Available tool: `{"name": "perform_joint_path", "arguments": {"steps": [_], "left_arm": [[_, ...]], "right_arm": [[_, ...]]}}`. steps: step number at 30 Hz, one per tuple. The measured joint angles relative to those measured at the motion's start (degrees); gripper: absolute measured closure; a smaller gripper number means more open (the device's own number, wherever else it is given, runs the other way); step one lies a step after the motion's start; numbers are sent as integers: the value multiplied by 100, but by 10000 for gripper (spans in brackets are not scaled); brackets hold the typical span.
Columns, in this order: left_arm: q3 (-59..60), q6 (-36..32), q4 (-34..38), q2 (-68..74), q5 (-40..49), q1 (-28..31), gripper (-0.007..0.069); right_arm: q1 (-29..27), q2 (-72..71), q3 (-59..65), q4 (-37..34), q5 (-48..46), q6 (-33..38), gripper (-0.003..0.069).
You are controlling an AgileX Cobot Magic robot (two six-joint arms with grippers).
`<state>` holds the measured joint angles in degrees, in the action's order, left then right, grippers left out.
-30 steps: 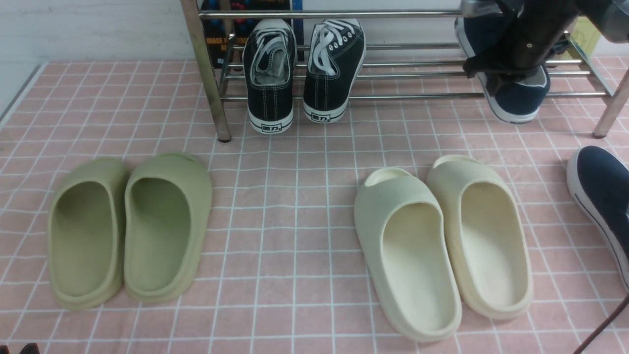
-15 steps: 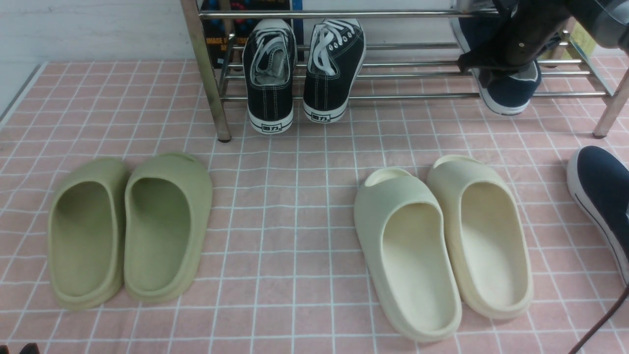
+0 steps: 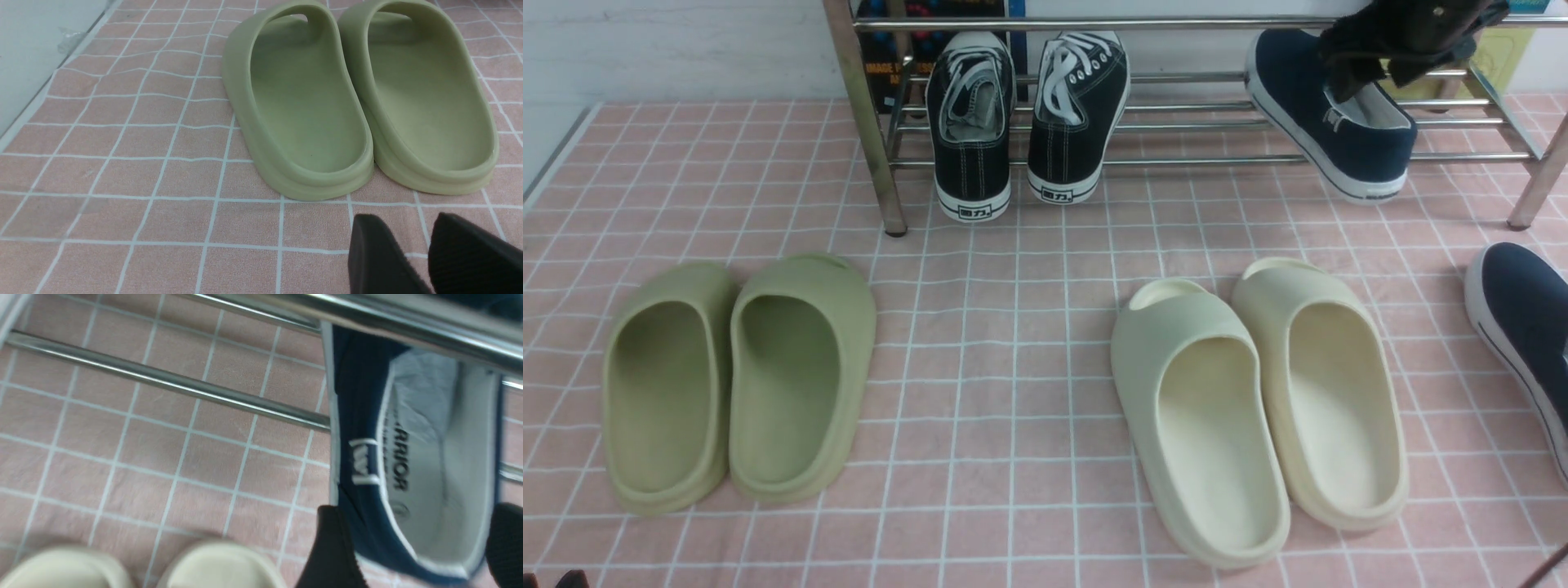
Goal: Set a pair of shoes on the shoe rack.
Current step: Use the right arm to grab the shoe closest to it
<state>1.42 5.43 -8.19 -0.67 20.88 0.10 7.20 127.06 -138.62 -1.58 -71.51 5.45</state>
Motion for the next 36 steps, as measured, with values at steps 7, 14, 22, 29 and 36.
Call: {"name": "perform_joint_path", "arguments": {"steps": [7,14,22,29,36], "left_arm": [[0,0,0,0,0,0,385],[0,0,0,0,0,0,385],[0,0,0,0,0,0,385],[0,0,0,0,0,0,385],[0,0,0,0,0,0,385]], "right_arm": [[-90,-2060,3098,44,22,0,193],[-691,-3770,5983,81,252,-191,239],[-1333,-4060,7690,214,1454,-434,251],[-1333,-3385,7762,281,2056,-465,251],[-1333,-2758,7762,339,2474,-469,423]]}}
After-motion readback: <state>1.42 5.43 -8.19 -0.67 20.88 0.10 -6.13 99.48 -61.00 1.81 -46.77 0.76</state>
